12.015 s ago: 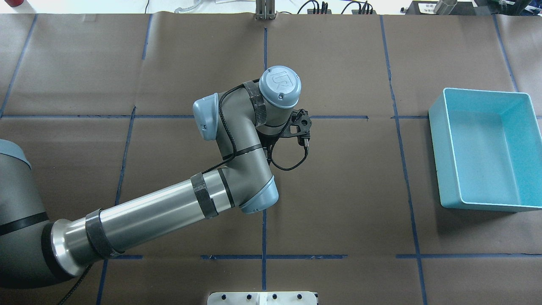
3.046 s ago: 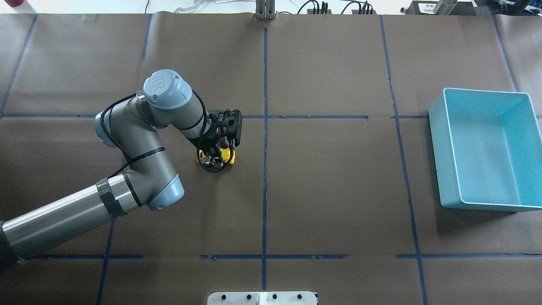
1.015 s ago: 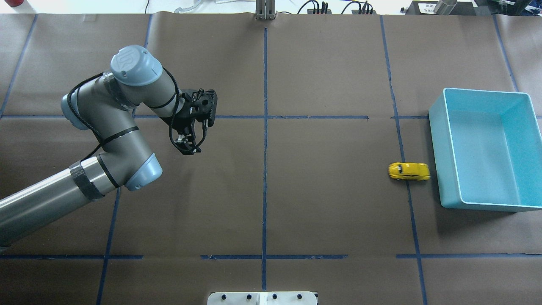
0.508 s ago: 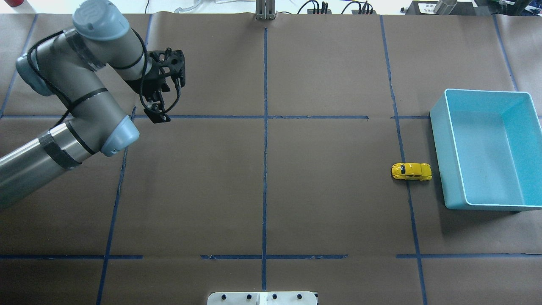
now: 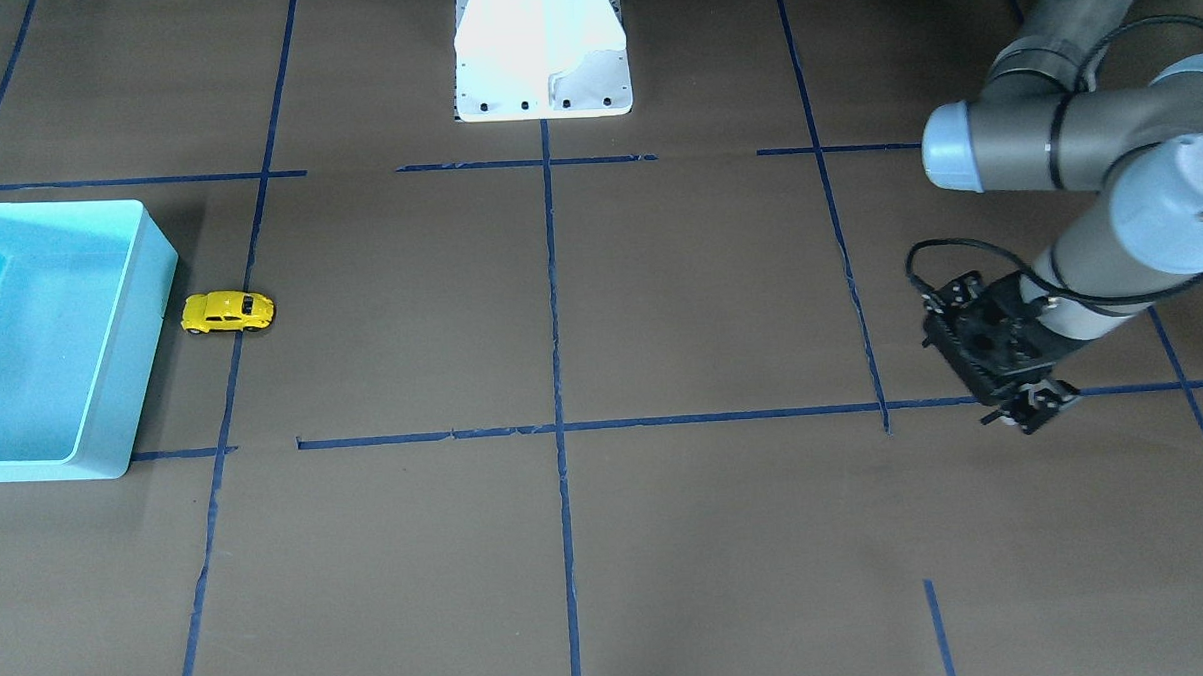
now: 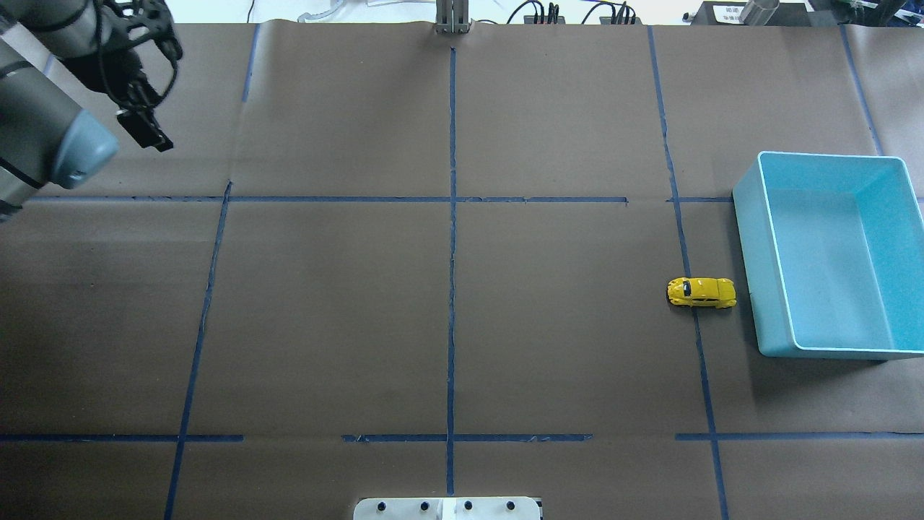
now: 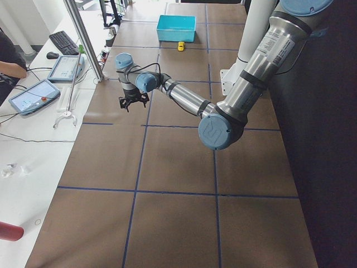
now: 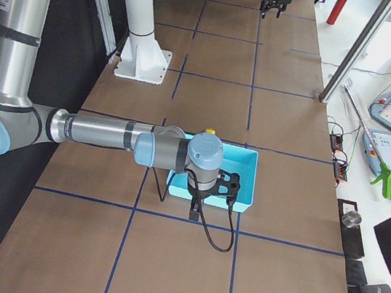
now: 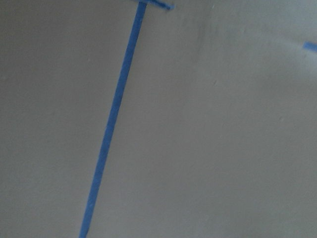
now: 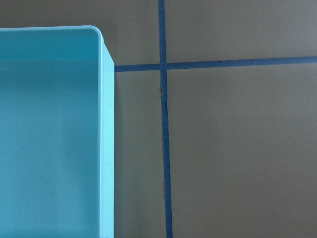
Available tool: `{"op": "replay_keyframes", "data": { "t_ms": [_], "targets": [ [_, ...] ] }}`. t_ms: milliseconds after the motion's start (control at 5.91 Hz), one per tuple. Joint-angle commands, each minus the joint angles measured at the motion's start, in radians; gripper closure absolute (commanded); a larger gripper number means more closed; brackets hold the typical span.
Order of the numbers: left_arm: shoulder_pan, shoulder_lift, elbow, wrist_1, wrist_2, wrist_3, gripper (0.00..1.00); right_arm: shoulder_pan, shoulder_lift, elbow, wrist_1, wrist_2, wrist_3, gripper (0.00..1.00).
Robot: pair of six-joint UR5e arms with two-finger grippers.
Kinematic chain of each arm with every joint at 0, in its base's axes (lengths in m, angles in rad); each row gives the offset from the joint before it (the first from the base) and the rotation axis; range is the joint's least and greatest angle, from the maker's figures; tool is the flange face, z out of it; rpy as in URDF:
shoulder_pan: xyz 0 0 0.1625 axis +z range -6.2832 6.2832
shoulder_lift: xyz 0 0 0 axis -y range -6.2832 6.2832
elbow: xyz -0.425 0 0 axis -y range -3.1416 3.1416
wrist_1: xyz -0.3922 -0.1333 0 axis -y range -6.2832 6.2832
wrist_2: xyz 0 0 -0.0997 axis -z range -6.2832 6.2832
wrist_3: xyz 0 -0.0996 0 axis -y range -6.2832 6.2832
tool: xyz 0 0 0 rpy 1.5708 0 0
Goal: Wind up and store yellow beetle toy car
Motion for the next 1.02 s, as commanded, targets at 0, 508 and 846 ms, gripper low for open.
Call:
{"op": "replay_keyframes", "data": {
  "t_ms": [0, 508, 846],
  "targets": [
    [-0.163, 0.069, 0.036, 0.093, 0.005, -0.004, 0.00, -0.002, 0.002, -0.003, 0.000, -0.004, -0.001, 0.00],
    [-0.269, 0.167, 0.060, 0.113, 0.030, -0.223, 0.00, -0.042, 0.026, -0.003, -0.003, -0.010, -0.011, 0.00],
    [-0.362, 0.281, 0.060, 0.106, -0.060, -0.472, 0.00, -0.161, 0.060, -0.017, -0.009, -0.053, -0.002, 0.00]
  ]
}}
